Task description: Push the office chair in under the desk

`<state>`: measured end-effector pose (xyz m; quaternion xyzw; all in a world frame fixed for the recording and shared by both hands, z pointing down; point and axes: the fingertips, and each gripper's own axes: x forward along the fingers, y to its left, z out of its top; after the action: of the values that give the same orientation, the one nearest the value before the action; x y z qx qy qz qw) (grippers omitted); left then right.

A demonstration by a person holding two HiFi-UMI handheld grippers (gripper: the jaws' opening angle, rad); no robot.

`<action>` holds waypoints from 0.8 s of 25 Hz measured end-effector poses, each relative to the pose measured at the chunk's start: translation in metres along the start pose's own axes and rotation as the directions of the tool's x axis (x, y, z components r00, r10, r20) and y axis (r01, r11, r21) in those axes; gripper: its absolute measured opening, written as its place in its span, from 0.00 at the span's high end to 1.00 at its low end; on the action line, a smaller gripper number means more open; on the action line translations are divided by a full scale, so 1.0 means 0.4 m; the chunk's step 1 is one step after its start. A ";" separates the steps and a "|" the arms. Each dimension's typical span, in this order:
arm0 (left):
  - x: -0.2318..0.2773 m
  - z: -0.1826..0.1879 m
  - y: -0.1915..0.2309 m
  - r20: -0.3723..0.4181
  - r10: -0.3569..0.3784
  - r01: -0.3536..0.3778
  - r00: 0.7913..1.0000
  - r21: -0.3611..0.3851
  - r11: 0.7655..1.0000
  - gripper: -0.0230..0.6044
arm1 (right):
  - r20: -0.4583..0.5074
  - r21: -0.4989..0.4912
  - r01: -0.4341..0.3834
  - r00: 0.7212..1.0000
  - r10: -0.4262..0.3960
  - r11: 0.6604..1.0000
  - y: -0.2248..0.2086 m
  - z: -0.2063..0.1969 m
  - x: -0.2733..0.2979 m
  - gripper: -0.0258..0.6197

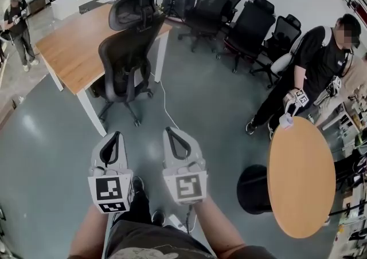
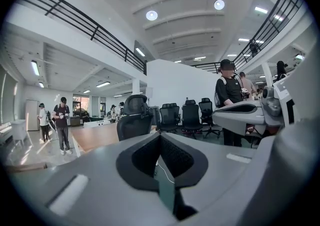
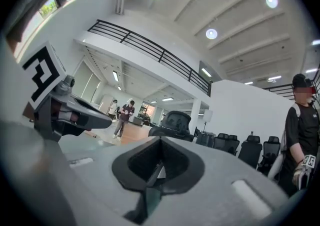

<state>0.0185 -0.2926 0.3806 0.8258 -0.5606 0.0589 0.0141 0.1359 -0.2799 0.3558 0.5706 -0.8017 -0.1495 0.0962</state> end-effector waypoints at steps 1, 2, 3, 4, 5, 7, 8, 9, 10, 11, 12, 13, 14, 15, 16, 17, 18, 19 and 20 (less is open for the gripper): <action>-0.020 -0.001 -0.002 0.001 0.006 -0.006 1.000 0.001 1.000 0.93 | 0.005 0.003 -0.009 1.000 0.009 1.000 0.013 0.005 -0.010 0.97; -0.037 -0.001 -0.002 0.004 0.012 -0.012 1.000 0.002 1.000 0.93 | 0.007 0.004 -0.018 1.000 0.018 1.000 0.026 0.009 -0.019 0.97; -0.051 0.000 -0.002 0.007 0.016 -0.016 1.000 0.002 1.000 0.93 | 0.007 0.005 -0.025 1.000 0.025 1.000 0.038 0.011 -0.025 0.97; -0.062 0.000 0.000 0.009 0.020 -0.020 1.000 0.002 1.000 0.93 | 0.007 0.007 -0.031 1.000 0.030 1.000 0.050 0.011 -0.029 0.97; -0.070 0.001 0.003 0.010 0.021 -0.021 1.000 0.001 1.000 0.93 | 0.007 0.009 -0.035 0.999 0.035 0.999 0.061 0.012 -0.031 0.97; -0.079 0.005 0.012 0.010 0.020 -0.020 1.000 -0.006 1.000 0.93 | 0.009 0.015 -0.042 0.999 0.042 0.999 0.077 0.018 -0.031 0.97; -0.079 0.010 0.018 0.012 0.018 -0.018 1.000 -0.012 1.000 0.93 | 0.013 0.019 -0.041 0.999 0.041 0.999 0.079 0.025 -0.029 0.97; -0.078 0.017 0.025 0.015 0.014 -0.014 1.000 -0.019 1.000 0.93 | 0.019 0.020 -0.039 0.999 0.039 0.999 0.080 0.035 -0.026 0.97; -0.077 0.026 0.033 0.021 0.010 -0.009 1.000 -0.028 1.000 0.93 | 0.026 0.021 -0.036 0.999 0.035 0.999 0.080 0.045 -0.022 0.97; -0.076 0.035 0.043 0.026 0.006 -0.005 1.000 -0.037 0.999 0.94 | 0.033 0.024 -0.032 0.999 0.031 0.999 0.081 0.052 -0.017 0.97; -0.076 0.042 0.054 0.029 0.003 -0.002 1.000 -0.045 0.999 0.93 | 0.038 0.031 -0.027 0.999 0.026 0.999 0.082 0.057 -0.012 0.97; -0.076 0.047 0.066 0.031 -0.001 0.003 1.000 -0.053 0.999 0.94 | 0.040 0.041 -0.021 0.999 0.019 0.999 0.084 0.060 -0.006 0.97; -0.076 0.051 0.077 0.032 -0.007 0.009 0.999 -0.059 0.998 0.94 | 0.042 0.052 -0.014 0.999 0.012 0.999 0.087 0.064 0.000 0.97; -0.076 0.053 0.086 0.034 -0.016 0.019 0.999 -0.065 0.998 0.94 | 0.046 0.060 -0.008 0.999 0.005 0.998 0.090 0.073 0.005 0.97; -0.078 0.056 0.094 0.037 -0.027 0.030 0.999 -0.069 0.997 0.94 | 0.051 0.064 -0.005 0.999 0.002 0.998 0.094 0.086 0.010 0.98; -0.079 0.057 0.102 0.041 -0.037 0.040 0.998 -0.070 0.997 0.94 | 0.054 0.064 -0.005 0.999 0.001 0.998 0.100 0.097 0.014 0.97; -0.079 0.059 0.109 0.044 -0.044 0.047 0.998 -0.067 0.997 0.94 | 0.054 0.062 -0.004 0.999 0.001 0.998 0.106 0.105 0.019 0.97; -0.078 0.060 0.116 0.045 -0.048 0.051 0.998 -0.062 0.997 0.94 | 0.054 0.060 -0.003 0.999 0.000 0.998 0.110 0.110 0.024 0.97; -0.078 0.061 0.122 0.044 -0.052 0.054 0.998 -0.057 0.997 0.94 | 0.053 0.061 -0.002 0.999 -0.002 0.998 0.114 0.115 0.028 0.97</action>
<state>-0.0361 -0.2843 0.3507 0.8407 -0.5402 0.0244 0.0278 0.0771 -0.2705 0.3285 0.5691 -0.8082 -0.1400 0.0572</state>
